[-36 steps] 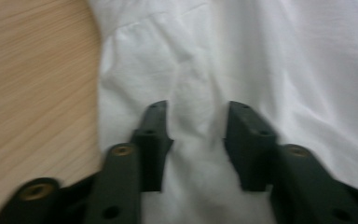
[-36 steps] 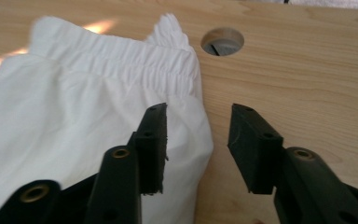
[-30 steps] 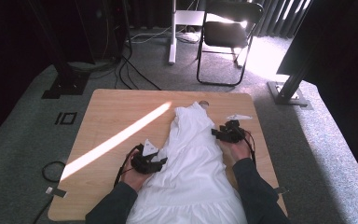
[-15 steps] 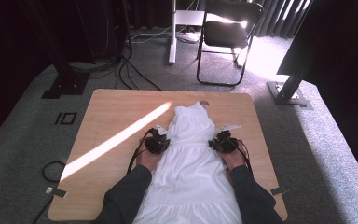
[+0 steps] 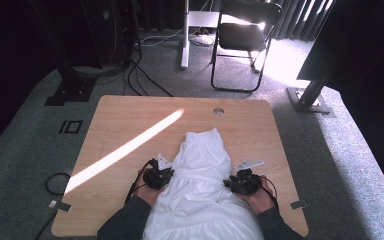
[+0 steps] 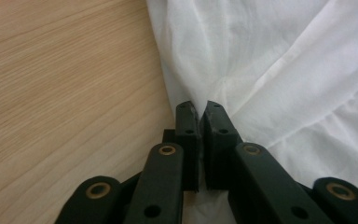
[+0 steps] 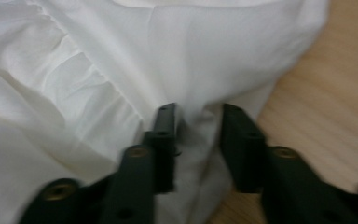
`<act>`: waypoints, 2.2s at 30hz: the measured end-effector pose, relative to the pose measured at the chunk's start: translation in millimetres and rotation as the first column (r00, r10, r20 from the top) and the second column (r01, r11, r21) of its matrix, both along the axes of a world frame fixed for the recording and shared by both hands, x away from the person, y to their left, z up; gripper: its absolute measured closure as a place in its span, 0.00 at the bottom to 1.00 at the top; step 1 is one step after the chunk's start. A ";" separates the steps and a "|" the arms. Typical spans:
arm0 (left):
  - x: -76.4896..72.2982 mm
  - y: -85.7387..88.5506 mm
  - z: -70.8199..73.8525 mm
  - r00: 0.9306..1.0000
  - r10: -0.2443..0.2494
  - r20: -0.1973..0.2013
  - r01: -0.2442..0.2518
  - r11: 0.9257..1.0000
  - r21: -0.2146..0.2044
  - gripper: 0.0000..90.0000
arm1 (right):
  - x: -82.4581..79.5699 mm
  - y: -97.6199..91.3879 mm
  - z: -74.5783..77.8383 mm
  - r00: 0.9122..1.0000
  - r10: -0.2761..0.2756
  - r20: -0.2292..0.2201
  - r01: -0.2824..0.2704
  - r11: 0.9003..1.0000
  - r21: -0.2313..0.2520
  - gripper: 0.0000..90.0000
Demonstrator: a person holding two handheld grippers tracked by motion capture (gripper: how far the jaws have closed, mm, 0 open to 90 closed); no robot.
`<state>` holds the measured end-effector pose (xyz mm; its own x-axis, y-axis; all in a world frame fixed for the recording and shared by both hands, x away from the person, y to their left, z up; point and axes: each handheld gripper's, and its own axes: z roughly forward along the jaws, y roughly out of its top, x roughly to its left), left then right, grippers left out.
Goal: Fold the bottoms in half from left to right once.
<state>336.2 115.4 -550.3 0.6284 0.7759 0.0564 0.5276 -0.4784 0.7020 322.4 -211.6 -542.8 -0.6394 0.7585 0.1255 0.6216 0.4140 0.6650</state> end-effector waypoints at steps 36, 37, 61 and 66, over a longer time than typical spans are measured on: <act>8.4 1.5 -3.2 1.000 0.017 0.025 -0.016 1.000 -0.025 0.87 | 162.1 42.8 0.5 0.968 -0.211 0.135 0.211 0.977 0.015 0.48; 8.4 1.5 -3.2 1.000 0.017 0.025 -0.017 1.000 -0.026 0.87 | 160.8 41.0 2.3 0.965 -0.222 0.142 0.220 0.975 0.031 0.48; 31.6 14.3 50.7 0.998 0.030 0.063 -0.022 0.992 -0.121 0.48 | 133.9 46.9 -8.0 0.976 -0.198 0.088 0.200 0.980 -0.006 0.79; 66.1 3.4 52.7 0.999 0.042 0.031 -0.036 0.985 -0.167 0.40 | 133.7 46.8 -8.4 0.974 -0.208 0.087 0.209 0.978 -0.001 0.80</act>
<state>402.3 118.8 -497.6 0.5973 0.8002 -0.0547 0.5180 -0.3327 0.7880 456.1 -164.8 -551.2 -0.4754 0.8771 0.0689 0.6356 0.2883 0.7161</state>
